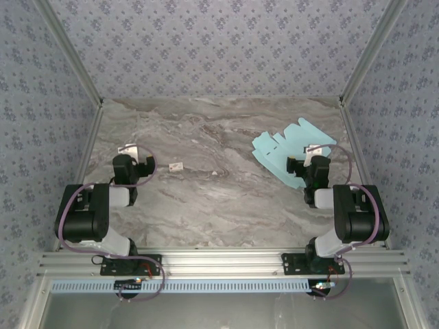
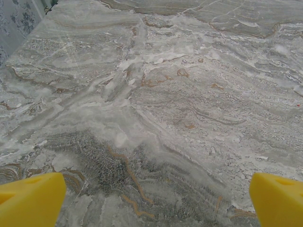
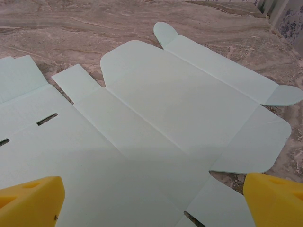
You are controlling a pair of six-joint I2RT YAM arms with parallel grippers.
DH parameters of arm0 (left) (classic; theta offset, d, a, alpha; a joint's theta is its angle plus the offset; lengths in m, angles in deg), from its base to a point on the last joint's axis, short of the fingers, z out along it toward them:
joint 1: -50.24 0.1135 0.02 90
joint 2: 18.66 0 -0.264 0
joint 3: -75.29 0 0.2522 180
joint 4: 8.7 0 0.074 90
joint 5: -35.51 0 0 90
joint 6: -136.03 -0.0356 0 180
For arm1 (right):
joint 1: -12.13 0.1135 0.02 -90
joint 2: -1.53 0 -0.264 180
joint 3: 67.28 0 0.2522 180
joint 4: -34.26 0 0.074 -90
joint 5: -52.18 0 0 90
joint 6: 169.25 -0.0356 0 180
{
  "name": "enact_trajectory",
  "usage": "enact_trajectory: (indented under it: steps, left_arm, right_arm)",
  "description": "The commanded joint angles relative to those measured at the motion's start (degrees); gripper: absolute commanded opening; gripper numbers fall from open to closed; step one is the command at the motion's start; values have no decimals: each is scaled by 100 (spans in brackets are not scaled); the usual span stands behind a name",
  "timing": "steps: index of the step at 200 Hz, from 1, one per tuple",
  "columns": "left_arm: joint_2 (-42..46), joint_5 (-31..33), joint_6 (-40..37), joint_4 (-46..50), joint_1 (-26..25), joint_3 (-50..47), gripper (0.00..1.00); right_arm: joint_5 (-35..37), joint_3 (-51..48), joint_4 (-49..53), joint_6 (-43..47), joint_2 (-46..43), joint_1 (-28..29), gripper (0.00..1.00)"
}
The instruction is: Fold the paper box
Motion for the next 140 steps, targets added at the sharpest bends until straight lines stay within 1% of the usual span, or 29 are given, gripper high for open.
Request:
enact_trajectory:
  steps: [1, 140]
  left_arm:
    - [33, -58, -43, -249, 24, 14, 99]
    - [34, -111, -29, -255, 48, 14, 99]
  right_arm:
    - [-57, 109, 6, -86, 13, -18, 99]
    - [-63, 82, -30, -88, -9, -27, 99]
